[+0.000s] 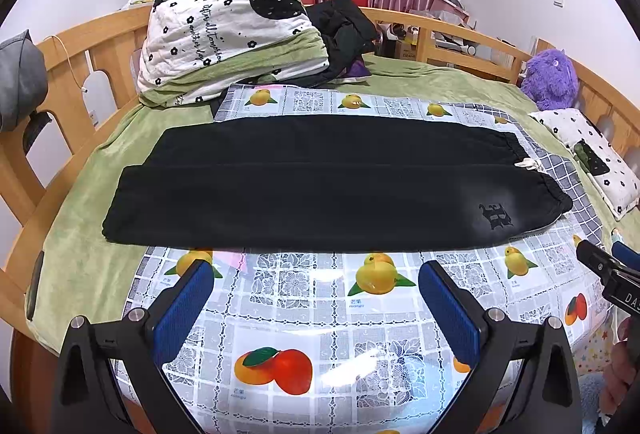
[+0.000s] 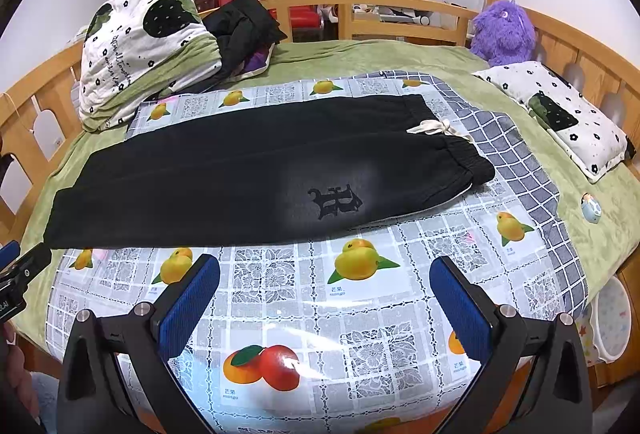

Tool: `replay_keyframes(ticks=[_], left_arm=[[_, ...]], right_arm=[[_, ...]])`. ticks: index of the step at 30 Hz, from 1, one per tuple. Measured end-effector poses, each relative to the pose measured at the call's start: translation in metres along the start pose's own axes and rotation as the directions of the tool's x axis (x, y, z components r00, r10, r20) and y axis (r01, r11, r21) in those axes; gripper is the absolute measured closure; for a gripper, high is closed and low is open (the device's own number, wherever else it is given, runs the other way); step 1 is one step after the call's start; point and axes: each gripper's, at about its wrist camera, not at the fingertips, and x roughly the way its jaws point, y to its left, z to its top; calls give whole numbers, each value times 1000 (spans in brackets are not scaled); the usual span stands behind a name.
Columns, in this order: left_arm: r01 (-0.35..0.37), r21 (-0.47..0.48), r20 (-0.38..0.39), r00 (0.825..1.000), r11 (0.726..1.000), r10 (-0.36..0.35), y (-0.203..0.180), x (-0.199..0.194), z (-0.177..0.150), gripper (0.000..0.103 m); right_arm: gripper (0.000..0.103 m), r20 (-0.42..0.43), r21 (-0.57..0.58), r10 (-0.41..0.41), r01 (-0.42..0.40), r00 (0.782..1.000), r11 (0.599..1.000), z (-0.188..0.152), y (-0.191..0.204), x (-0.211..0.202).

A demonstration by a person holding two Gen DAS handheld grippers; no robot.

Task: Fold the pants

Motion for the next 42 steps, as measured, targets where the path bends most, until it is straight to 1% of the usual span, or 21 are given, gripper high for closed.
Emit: replay_keyframes(ticks=[21, 25, 28, 31, 33, 35, 36, 38, 42], left_arm=[[1, -3, -1, 1000, 1000, -1, -2, 0, 0, 0], [5, -5, -5, 1000, 1000, -5, -5, 1, 0, 0], [31, -7, 10, 999, 999, -31, -7, -2, 1, 0], [67, -10, 28, 997, 998, -67, -8, -4, 2, 0], [92, -11, 50, 995, 996, -91, -7, -9, 5, 0], [97, -3, 62, 993, 995, -97, -5, -14, 6, 0], [96, -1, 69, 993, 995, -96, -3, -17, 7, 0], [107, -13, 86, 991, 994, -106, 7, -23, 6, 0], [115, -43, 79, 991, 992, -111, 29, -23, 7, 0]], right_arm=[[0, 1, -13, 4, -4, 1000, 1000, 0, 5, -2], [0, 17, -17, 17, -16, 1000, 1000, 0, 7, -7], [0, 21, -10, 37, -37, 999, 999, 1, 8, -8], [0, 7, -16, 68, -68, 998, 998, 3, 11, -10], [0, 11, -47, 54, -53, 998, 997, 6, 17, -15], [0, 29, -86, 36, -33, 999, 996, 10, 24, -23], [0, 28, -99, 40, -37, 999, 994, 12, 25, -26], [1, 20, -114, 86, -83, 996, 990, 19, 26, -37], [1, 39, -90, 163, -159, 986, 983, 37, 20, -59]])
